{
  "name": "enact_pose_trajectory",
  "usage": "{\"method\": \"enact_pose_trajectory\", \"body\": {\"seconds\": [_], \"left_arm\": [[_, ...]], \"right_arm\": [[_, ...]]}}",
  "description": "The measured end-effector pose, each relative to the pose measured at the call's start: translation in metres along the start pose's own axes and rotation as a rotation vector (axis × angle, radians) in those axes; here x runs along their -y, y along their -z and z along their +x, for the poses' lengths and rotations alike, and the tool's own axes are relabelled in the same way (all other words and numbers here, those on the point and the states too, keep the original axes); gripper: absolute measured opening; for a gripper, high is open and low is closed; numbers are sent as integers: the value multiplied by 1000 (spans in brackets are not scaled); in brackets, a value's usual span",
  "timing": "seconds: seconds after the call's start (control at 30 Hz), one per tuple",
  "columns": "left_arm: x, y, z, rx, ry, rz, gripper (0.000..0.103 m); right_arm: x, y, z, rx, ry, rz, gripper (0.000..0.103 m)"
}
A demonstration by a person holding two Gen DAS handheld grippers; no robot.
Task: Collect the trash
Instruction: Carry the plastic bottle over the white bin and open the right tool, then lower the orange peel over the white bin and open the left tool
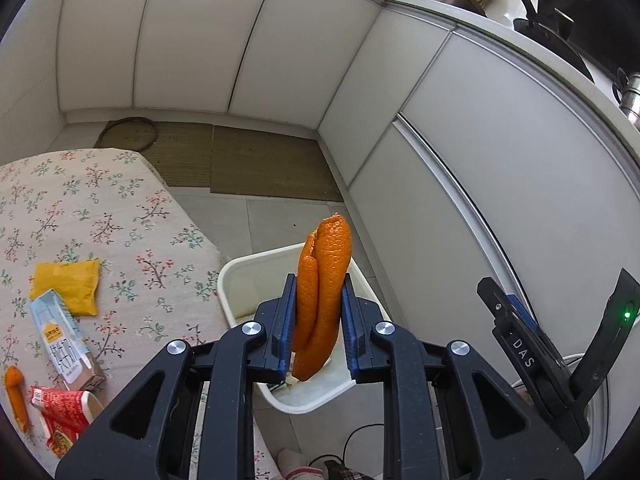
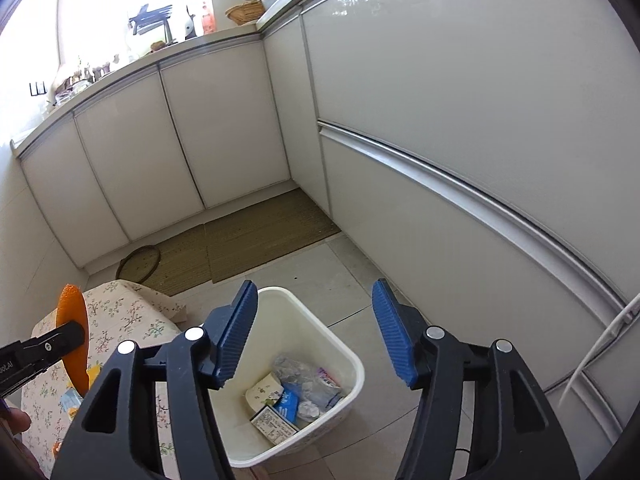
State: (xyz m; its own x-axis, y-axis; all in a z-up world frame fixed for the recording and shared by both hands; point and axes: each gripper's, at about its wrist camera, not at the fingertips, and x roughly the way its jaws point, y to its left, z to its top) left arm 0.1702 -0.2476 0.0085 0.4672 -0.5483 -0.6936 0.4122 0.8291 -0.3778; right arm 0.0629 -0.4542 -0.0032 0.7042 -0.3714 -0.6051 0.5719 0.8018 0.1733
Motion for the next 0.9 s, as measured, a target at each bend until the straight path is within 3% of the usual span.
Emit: {"method": "enact_pose_trajectory", "body": {"seconds": [0.23,0.47,0.63,0.77,0.83,0.9], "left_arm": [[30,13,30,-33,17,95,21],[38,18,50,-46,18,135,27],[35,15,51,-32,3,120,52],[35,17,52,-25,-23,130,67],[36,17,51,-15,-50,138,86],[37,18,46,22,-106,145,96]], "right_arm": [[35,-2,2,5,76,51,77],[38,-2,2,25,134,25,86],[36,3,-1,44,178,-22,91],[29,6,-3,50,199,-47,96],[26,6,-4,57,205,-60,96],[23,7,-6,63,213,-72,96]]}}
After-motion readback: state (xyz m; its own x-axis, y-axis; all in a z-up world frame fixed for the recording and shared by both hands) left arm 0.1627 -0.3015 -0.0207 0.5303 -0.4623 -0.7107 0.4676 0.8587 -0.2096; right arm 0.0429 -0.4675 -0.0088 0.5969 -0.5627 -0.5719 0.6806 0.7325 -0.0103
